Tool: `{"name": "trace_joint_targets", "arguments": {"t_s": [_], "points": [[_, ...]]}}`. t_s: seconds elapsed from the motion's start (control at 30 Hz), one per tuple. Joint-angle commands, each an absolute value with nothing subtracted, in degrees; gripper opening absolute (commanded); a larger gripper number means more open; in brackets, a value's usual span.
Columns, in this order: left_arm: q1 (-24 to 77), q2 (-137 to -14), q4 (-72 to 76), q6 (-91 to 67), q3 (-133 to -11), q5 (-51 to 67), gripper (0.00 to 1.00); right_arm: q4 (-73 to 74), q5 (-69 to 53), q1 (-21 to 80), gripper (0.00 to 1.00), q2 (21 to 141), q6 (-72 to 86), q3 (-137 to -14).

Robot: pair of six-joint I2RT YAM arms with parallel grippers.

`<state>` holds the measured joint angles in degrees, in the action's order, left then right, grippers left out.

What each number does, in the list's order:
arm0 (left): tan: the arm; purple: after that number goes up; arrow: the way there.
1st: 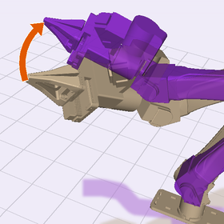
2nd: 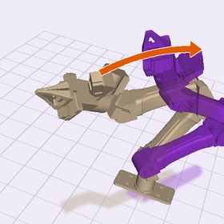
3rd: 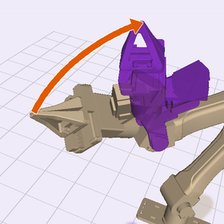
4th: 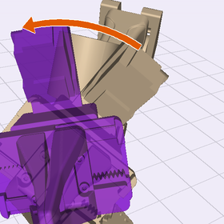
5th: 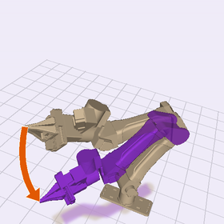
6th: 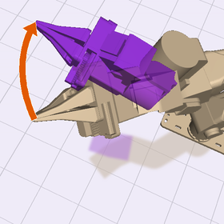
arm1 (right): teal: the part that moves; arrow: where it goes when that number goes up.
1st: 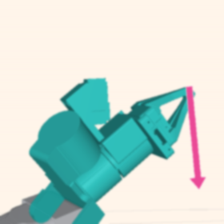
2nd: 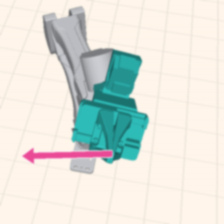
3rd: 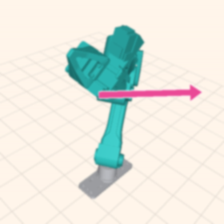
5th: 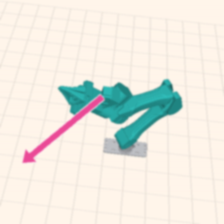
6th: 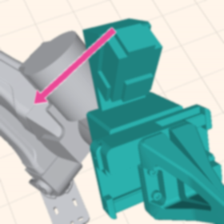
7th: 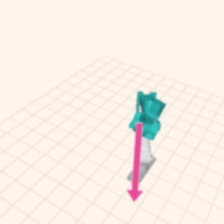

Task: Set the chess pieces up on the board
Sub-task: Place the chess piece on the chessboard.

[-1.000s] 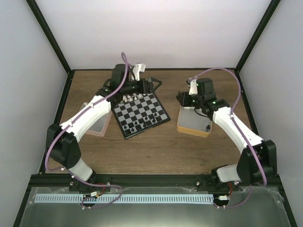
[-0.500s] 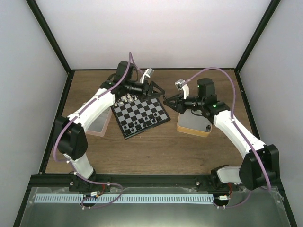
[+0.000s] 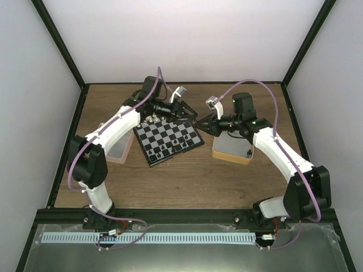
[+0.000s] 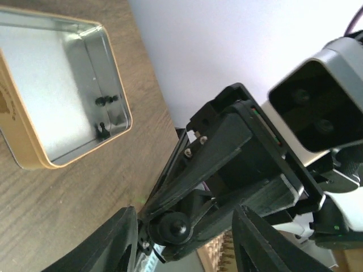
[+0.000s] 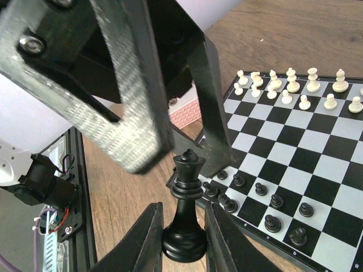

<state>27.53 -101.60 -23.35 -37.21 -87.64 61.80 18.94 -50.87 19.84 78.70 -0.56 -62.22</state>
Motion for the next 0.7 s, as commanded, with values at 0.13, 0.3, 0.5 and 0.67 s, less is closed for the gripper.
{"name": "trace_joint_targets", "arguments": {"t_s": [0.13, 0.3, 0.5, 0.67], "points": [[27.69, -103.69, -27.53, -34.77, -87.69, 62.16, 0.42, 19.57, -51.72, 20.48, 0.08, 79.34, -2.17, -65.2], [27.77, -104.35, -28.9, -33.53, -88.42, 62.46, 0.3, 20.42, -52.16, 20.58, 0.08, 80.42, -2.76, -65.77], [27.86, -105.07, -30.29, -32.28, -89.35, 62.18, 0.16, 21.33, -52.3, 20.78, 0.08, 81.31, -3.34, -66.74], [27.82, -104.0, -29.95, -30.89, -89.04, 58.84, 0.04, 22.68, -50.46, 20.81, 0.32, 81.65, -1.32, -67.22]]}}
